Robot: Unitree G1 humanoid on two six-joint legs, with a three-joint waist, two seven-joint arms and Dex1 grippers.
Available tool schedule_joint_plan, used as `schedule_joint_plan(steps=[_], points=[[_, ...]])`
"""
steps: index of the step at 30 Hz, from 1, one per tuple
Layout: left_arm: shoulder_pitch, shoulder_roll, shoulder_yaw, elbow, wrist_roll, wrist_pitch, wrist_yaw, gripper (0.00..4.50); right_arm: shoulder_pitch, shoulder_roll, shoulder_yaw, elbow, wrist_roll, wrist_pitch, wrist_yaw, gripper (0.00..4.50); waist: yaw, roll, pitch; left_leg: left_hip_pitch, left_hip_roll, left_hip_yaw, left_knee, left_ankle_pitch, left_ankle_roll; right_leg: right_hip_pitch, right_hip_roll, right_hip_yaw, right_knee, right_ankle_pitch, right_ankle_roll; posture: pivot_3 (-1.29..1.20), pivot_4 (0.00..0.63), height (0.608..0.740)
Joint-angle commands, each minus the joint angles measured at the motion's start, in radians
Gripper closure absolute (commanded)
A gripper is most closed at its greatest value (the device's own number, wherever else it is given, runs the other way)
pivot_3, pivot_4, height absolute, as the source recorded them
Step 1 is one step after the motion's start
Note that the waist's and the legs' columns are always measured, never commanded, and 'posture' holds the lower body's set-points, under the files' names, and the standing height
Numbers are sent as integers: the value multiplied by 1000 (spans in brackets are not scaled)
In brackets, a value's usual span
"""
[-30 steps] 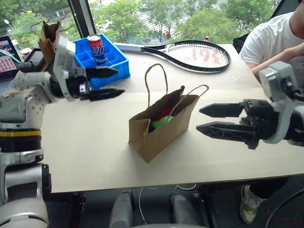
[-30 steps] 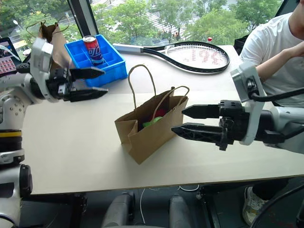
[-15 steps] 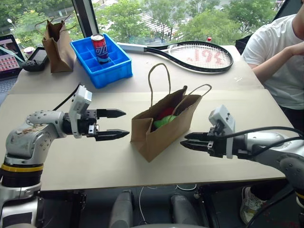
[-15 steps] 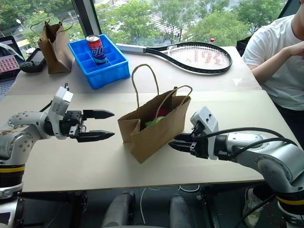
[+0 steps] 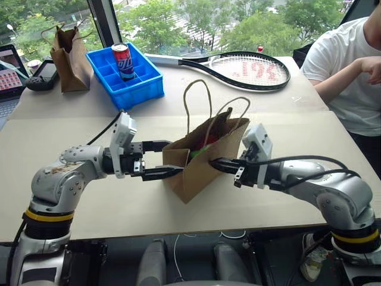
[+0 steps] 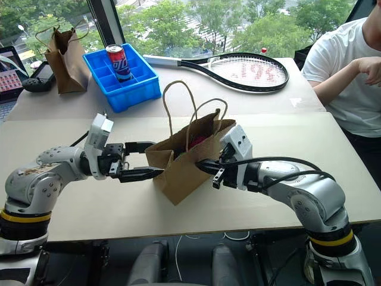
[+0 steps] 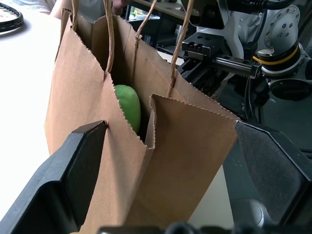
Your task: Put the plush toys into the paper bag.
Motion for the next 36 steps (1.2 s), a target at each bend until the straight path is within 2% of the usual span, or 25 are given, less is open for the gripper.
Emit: schedule_joint_plan(steps=[1, 17, 25, 36], points=[[10, 3, -11, -51, -16, 2, 8, 0, -25, 25, -12, -5, -20, -6, -19, 4482, 0, 0, 0, 0, 0, 0, 0, 0, 0, 0, 0, 0, 0, 0, 0, 0, 150, 734], [77, 54, 13, -125, -83, 36, 3, 0, -50, 78, -6, -10, -45, 35, -42, 4482, 0, 0, 0, 0, 0, 0, 0, 0, 0, 0, 0, 0, 0, 0, 0, 0, 150, 734], [76, 10, -50, -104, -14, 0, 60, 0, -72, 136, -9, -19, -22, 65, -57, 4482, 0, 0, 0, 0, 0, 0, 0, 0, 0, 0, 0, 0, 0, 0, 0, 0, 150, 734], [48, -50, -76, -76, 29, -27, 120, 0, -69, 192, -8, -52, -8, 94, -84, 4482, 1, 0, 0, 0, 0, 0, 0, 0, 0, 0, 0, 0, 0, 0, 0, 0, 150, 734]])
